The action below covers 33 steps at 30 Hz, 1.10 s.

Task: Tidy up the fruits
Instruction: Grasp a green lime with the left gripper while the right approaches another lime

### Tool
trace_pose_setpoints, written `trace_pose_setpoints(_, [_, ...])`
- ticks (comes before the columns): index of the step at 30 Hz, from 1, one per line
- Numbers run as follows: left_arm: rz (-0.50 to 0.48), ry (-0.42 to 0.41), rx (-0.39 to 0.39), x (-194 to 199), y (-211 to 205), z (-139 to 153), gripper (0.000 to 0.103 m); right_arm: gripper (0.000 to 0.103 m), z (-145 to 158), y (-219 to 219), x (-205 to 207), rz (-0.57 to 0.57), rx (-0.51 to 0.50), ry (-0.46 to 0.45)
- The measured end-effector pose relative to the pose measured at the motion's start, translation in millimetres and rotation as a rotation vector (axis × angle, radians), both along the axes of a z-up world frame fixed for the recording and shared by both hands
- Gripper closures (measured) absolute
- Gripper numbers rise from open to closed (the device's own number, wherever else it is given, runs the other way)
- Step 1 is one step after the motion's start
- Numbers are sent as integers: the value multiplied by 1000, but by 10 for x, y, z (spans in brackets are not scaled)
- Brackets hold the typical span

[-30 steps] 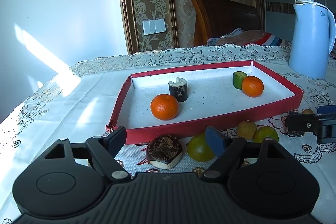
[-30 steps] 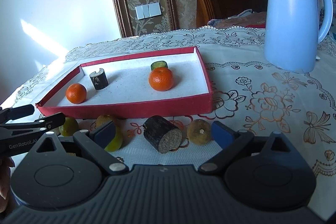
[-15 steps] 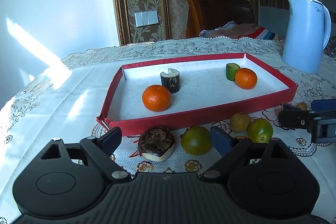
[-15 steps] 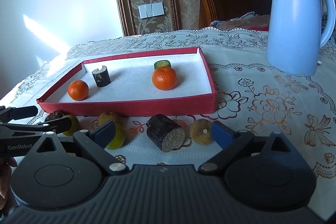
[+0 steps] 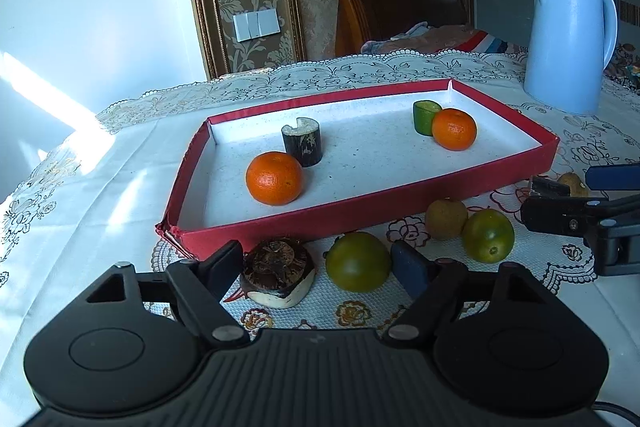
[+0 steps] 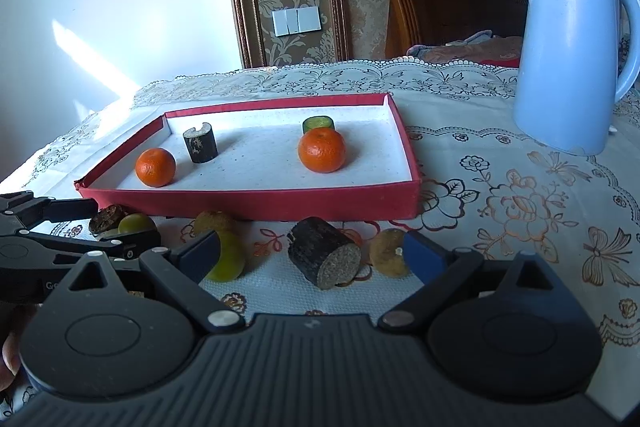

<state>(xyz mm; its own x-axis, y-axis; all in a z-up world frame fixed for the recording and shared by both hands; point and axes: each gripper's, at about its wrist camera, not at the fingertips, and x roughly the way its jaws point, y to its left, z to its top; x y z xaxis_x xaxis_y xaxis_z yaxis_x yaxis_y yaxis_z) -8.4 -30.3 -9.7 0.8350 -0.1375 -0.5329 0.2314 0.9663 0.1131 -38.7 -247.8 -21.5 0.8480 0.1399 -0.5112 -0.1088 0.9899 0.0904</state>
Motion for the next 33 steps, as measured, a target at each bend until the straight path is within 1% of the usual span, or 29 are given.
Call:
trace_pose_setpoints(1, [-5, -2, -8, -5, 8, 2, 28, 6, -3, 3, 4, 1, -2, 2])
trace_pose_setpoints(6, [-10, -14, -11, -17, 10, 15, 31, 6, -4, -3, -3, -3, 2, 5])
trace_pose_setpoints(8, [-17, -28, -13, -41, 7, 25, 37, 6, -4, -2, -1, -3, 3, 7])
trace_pose_setpoints(10, [-16, -45, -6, -65, -1, 33, 37, 6, -4, -2, -4, -3, 2, 6])
trace_pose_setpoints(13, [-7, -29, 0, -34, 2, 26, 36, 6, -5, -3, -6, -3, 3, 7])
trace_pose_setpoints(16, [-14, -46, 3, -59, -7, 35, 36, 6, -9, 2, -2, -2, 0, 11])
trace_pose_setpoints(18, [-27, -76, 6, -108, -18, 49, 37, 6, -8, 3, -6, -2, -1, 10])
trace_pose_setpoints(21, [-73, -133, 20, -212, -70, 73, 37, 6, -14, -5, 2, -4, 2, 13])
trace_pose_setpoints(23, [-91, -128, 38, -206, -116, 60, 37, 5, -16, -5, 3, -5, 3, 14])
trace_pose_setpoints(25, [-97, -98, 34, -158, -117, 48, 37, 5, -15, -2, 6, -4, 2, 13])
trace_pose_setpoints(27, [-130, -37, 9, -94, -101, 27, 37, 5, -16, -2, 6, -5, 2, 13])
trace_pose_setpoints(31, [-150, -39, 33, -103, -157, -11, 37, 5, -14, -7, 10, -6, 5, 14])
trace_pose_setpoints(33, [-143, -36, 20, -99, -137, -9, 39, 5, -15, -6, 12, -7, 5, 15])
